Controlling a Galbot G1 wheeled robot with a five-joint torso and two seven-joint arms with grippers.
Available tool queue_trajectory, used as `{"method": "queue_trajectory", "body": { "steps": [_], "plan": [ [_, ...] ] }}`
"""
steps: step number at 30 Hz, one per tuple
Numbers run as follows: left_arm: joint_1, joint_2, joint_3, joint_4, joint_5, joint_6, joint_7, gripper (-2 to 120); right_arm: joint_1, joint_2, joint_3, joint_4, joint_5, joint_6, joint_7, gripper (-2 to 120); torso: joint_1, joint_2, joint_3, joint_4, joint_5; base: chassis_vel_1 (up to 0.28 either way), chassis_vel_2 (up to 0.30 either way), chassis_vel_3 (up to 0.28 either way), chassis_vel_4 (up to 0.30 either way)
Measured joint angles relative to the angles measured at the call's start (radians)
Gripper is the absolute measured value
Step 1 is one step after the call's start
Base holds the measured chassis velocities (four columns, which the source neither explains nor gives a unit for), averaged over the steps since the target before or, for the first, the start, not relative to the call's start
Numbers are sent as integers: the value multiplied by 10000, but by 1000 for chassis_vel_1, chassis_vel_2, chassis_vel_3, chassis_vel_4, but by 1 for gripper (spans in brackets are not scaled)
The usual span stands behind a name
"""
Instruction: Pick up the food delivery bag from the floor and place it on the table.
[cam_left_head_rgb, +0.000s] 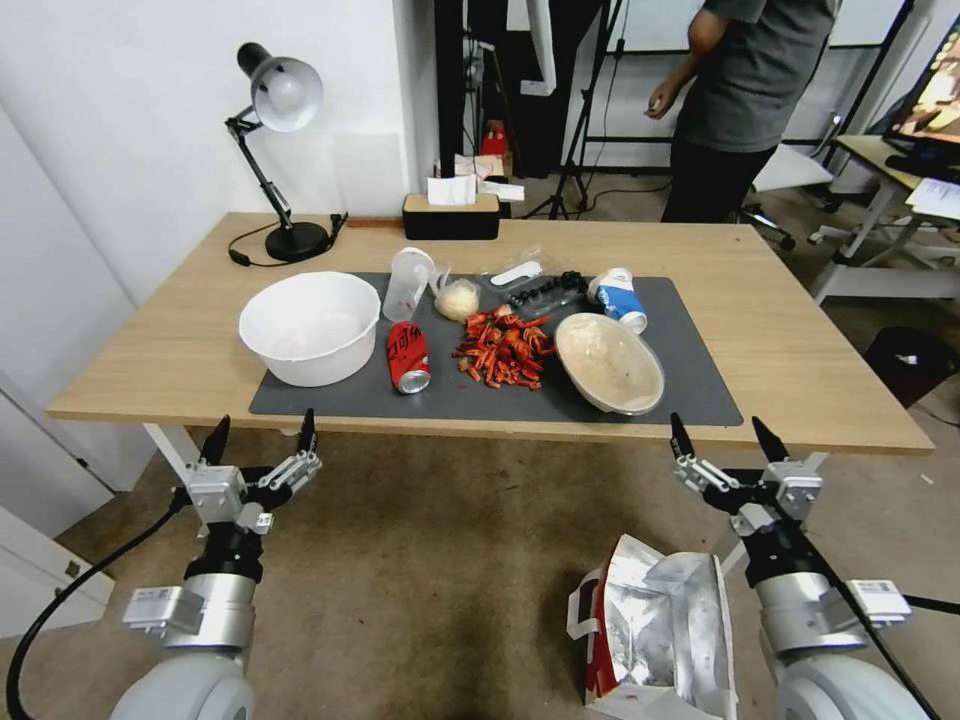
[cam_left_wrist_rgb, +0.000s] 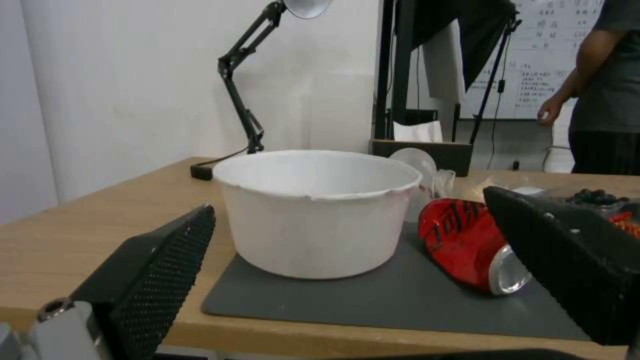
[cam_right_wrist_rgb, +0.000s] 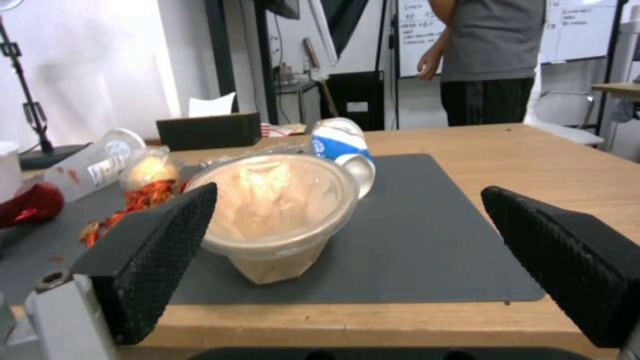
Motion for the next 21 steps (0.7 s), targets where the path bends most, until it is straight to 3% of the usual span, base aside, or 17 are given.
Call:
{"method": "queue_trajectory", "body": {
  "steps": [8,21],
  "plan": [
    [96,-77,15,103,103,-315,198,100,53,-84,-53,-110,-56,31,-25,100,-32,-75,-42,1,-1,0,0,0,0],
    [214,-221,43,407,312,-764,470,100,67,-154,-113,-149,-33,18,-1,100,-329,-748,-416,1,-1,0,0,0,0]
  ]
}}
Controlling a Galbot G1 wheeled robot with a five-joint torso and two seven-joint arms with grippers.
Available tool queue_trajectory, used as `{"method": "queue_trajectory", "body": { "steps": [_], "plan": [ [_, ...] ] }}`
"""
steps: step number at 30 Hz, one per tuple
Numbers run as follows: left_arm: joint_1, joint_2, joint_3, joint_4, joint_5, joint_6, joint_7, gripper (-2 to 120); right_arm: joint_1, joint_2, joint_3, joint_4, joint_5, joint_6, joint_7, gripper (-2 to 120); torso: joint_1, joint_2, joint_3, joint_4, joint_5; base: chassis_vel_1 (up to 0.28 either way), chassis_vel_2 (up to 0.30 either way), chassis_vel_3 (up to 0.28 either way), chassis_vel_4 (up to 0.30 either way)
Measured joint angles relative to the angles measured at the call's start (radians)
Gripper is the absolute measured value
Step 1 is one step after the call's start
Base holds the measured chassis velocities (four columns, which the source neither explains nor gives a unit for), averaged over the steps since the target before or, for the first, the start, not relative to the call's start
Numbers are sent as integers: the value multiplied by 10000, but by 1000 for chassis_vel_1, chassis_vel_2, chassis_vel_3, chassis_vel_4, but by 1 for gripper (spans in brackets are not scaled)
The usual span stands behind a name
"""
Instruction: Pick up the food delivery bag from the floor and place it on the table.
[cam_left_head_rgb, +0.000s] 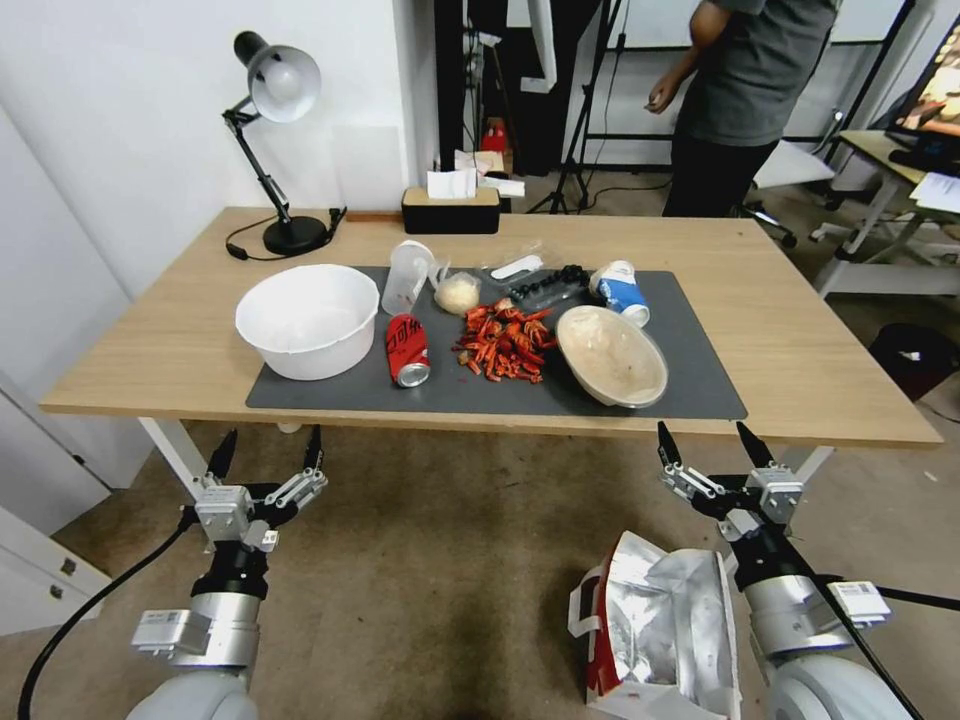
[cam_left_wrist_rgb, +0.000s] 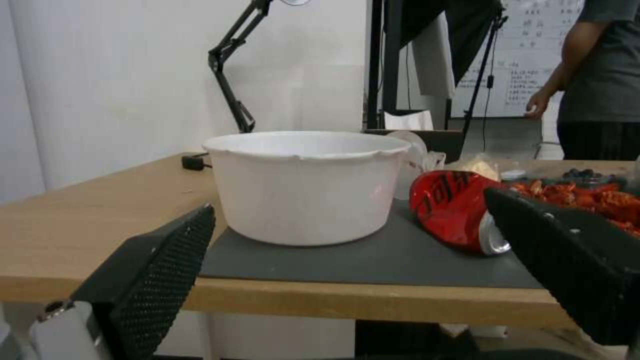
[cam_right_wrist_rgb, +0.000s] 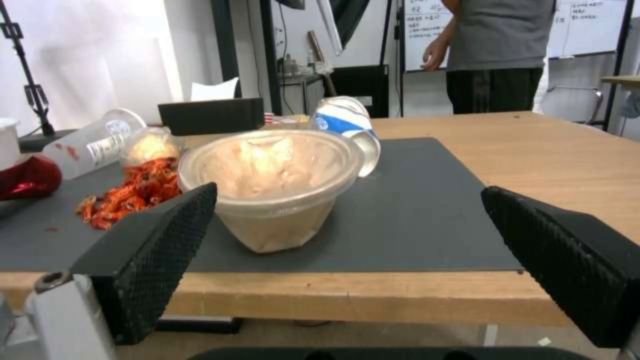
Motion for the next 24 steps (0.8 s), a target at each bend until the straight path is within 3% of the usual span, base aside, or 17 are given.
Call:
{"method": "queue_trajectory", "body": {
  "steps": [24],
  "plan": [
    [-55,31,116,417,90,-357,210,100,27,29,-138,-149,-59,-39,-80,100,-587,-1344,-758,0,0,0,0,0,0]
  ]
}}
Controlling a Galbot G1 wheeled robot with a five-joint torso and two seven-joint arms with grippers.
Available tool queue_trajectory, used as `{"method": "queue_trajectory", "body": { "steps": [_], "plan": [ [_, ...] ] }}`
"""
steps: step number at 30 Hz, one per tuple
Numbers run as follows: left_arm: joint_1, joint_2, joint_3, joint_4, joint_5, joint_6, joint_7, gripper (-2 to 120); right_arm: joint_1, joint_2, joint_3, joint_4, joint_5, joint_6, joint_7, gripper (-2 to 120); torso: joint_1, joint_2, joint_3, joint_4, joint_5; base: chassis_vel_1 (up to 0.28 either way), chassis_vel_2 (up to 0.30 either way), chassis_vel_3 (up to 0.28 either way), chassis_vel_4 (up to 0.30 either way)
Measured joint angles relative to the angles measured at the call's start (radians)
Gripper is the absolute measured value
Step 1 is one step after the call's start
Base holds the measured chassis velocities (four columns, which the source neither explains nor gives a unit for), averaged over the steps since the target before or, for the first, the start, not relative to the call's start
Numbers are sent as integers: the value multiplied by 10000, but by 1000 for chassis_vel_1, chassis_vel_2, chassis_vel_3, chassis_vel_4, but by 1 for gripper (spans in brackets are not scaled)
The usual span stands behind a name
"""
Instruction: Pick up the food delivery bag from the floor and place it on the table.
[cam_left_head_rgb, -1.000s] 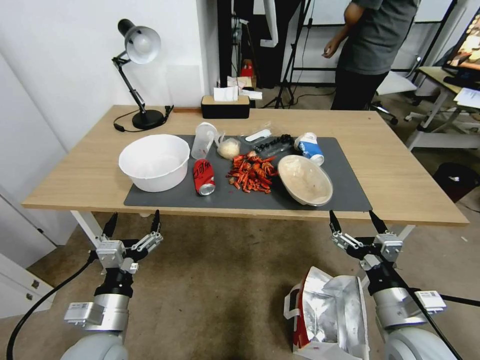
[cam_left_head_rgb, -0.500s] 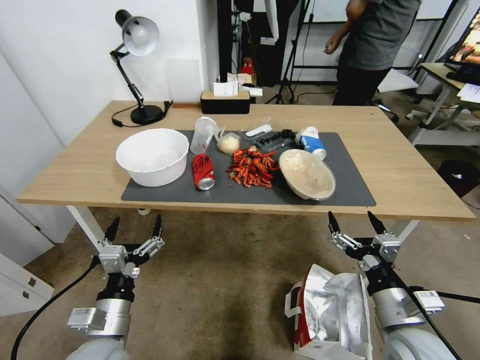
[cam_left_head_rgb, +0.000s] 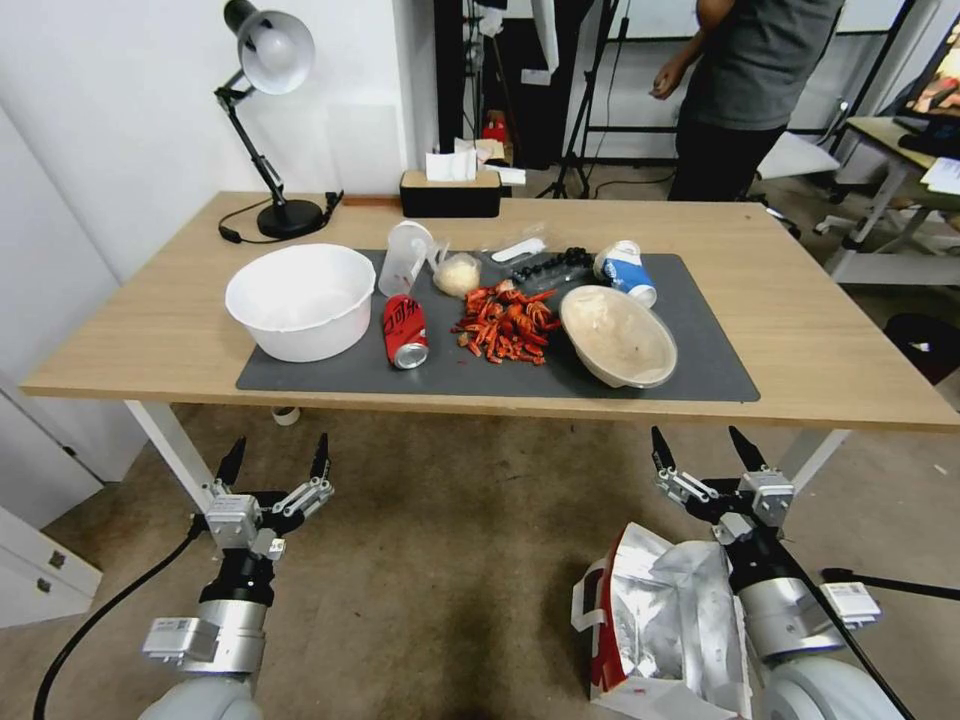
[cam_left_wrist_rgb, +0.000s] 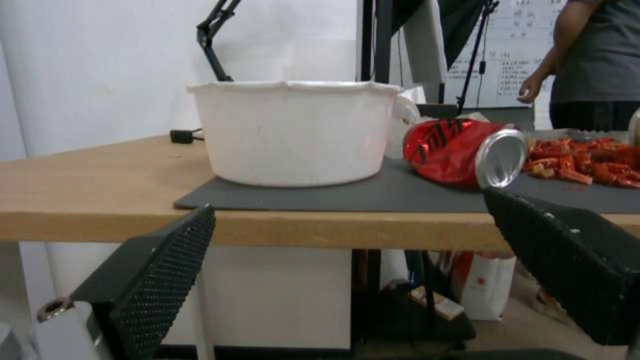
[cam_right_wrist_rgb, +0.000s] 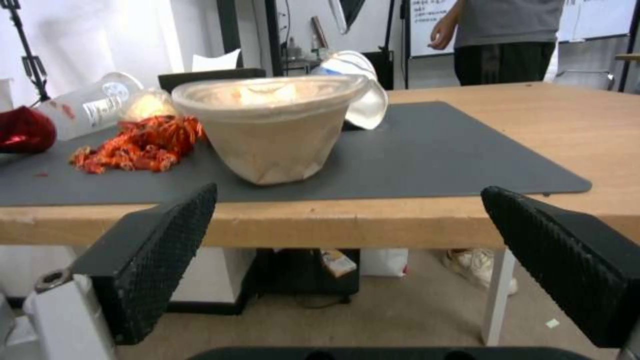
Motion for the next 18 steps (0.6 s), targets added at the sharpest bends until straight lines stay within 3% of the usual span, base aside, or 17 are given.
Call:
{"method": "queue_trajectory", "body": {
  "steps": [18],
  "plan": [
    [-40,-51,57,216,10,-225,69,100,15,20,-34,-163,-26,0,-12,100,-360,-853,-496,0,1,0,0,0,0]
  ]
}}
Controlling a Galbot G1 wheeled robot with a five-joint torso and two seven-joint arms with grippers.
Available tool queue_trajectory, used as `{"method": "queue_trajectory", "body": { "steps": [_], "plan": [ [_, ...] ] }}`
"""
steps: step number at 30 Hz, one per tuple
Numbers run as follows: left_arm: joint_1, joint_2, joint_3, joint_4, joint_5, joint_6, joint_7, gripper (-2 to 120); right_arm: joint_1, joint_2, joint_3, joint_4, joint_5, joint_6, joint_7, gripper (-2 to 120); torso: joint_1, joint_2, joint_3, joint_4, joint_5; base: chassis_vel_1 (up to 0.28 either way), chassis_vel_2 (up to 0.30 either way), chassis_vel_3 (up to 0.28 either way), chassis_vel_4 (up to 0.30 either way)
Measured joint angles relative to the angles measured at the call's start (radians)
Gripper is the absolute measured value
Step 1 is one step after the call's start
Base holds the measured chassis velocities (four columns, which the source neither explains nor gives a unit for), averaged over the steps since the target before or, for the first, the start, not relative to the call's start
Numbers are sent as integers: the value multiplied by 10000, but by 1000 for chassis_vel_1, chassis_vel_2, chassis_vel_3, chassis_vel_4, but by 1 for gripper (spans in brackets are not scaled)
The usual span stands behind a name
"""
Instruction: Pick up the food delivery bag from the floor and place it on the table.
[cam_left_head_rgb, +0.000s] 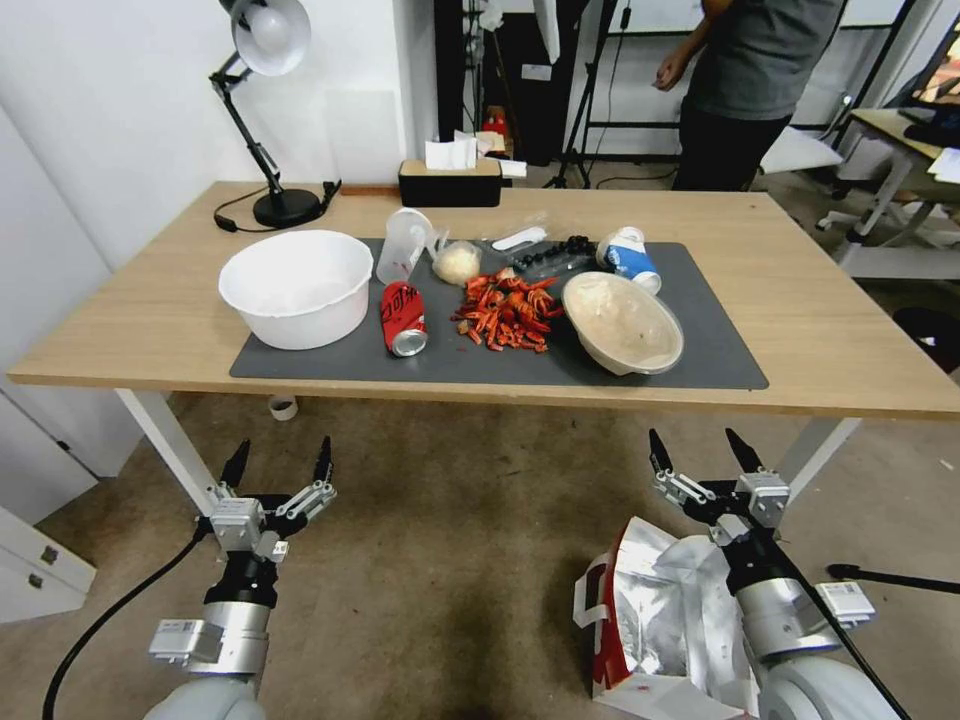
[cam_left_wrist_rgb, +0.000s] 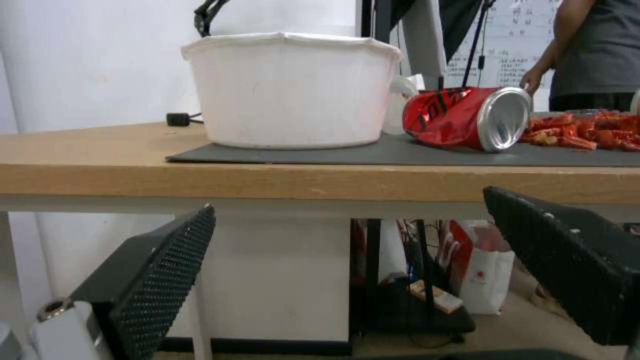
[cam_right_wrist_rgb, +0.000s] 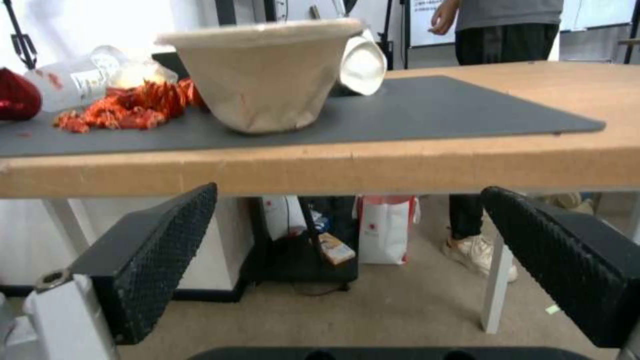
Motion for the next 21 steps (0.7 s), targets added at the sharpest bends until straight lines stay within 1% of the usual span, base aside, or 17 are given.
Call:
{"method": "queue_trajectory", "body": {
  "steps": [2,4,6,14,19,21],
  "plan": [
    [0,-5,-3,24,0,-37,2,100,-1,3,-13,-14,-10,2,0,100,-19,-41,-23,0,0,0,0,0,0],
    [-5,-11,-9,98,2,-108,3,100,6,7,-37,-36,-37,3,0,100,-75,-179,-105,0,-1,0,0,0,0],
    [-4,-11,-9,110,2,-111,3,100,15,9,-39,-43,-41,4,0,100,-90,-216,-127,0,0,0,0,0,0],
    [-2,-4,4,108,28,-77,33,100,39,1,-41,-136,-24,75,1,100,-256,-620,-363,0,-1,0,0,0,0],
    [23,-35,11,116,55,-76,36,100,34,-6,-43,-150,2,87,-4,100,-322,-788,-463,0,-1,0,0,0,0],
    [36,-64,10,117,74,-76,40,100,32,-3,-73,-161,20,87,-23,100,-382,-931,-546,0,0,0,0,0,0]
  ]
}}
